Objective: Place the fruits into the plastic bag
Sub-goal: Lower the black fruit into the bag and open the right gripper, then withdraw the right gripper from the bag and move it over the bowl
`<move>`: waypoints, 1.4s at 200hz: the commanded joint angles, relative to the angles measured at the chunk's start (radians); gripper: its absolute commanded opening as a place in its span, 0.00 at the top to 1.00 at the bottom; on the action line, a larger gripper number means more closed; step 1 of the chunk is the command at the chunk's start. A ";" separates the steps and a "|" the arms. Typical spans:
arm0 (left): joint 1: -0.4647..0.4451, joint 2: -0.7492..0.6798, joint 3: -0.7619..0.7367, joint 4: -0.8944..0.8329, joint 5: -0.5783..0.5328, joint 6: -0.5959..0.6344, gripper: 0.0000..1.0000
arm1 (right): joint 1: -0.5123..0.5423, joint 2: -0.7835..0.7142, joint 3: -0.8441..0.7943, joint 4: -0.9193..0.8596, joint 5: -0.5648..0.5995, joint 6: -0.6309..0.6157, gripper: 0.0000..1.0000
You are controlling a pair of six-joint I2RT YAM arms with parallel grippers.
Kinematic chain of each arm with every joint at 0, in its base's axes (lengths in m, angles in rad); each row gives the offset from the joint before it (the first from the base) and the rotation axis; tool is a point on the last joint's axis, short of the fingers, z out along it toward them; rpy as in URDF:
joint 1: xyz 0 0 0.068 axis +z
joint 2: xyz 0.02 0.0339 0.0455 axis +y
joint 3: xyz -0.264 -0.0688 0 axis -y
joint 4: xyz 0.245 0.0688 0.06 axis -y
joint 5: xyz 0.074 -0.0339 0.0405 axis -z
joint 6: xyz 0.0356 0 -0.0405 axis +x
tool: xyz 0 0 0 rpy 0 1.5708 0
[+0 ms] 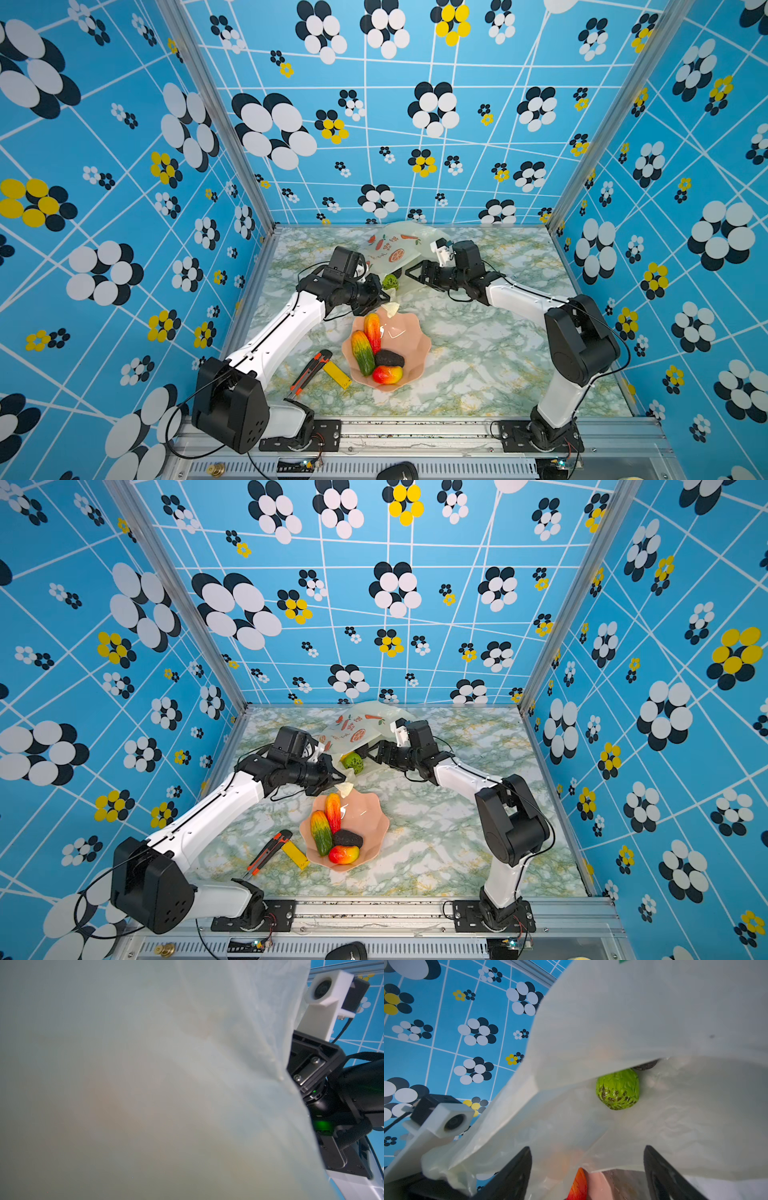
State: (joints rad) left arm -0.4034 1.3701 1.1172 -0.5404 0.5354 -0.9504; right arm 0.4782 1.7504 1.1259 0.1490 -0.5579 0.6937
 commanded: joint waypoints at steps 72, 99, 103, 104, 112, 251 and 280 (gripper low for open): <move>0.056 0.086 0.083 -0.005 0.123 0.044 1.00 | 0.155 -0.363 -0.225 -0.220 0.169 -0.148 0.15; 0.077 0.108 0.084 -0.005 0.167 0.076 1.00 | 0.233 -0.453 -0.264 -0.319 0.219 -0.277 0.16; 0.080 0.107 0.081 -0.004 0.173 0.080 1.00 | 0.246 -0.463 -0.271 -0.330 0.225 -0.297 0.16; 0.082 0.107 0.080 -0.002 0.174 0.081 1.00 | 0.248 -0.466 -0.273 -0.333 0.227 -0.301 0.16; 0.089 0.108 0.071 0.009 0.193 0.084 1.00 | 0.273 -0.488 -0.287 -0.355 0.240 -0.337 0.18; 0.182 0.125 0.028 -0.009 0.288 0.213 1.00 | 0.515 -0.196 -0.059 -0.541 0.340 -0.788 0.22; 0.200 0.148 0.050 -0.057 0.296 0.270 1.00 | 0.515 -0.086 0.031 -0.573 0.383 -0.824 0.24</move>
State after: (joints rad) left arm -0.2218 1.4857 1.1576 -0.5358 0.8074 -0.7502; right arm 0.9882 1.6077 1.0824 -0.3752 -0.1978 -0.0650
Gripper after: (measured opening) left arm 0.041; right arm 0.771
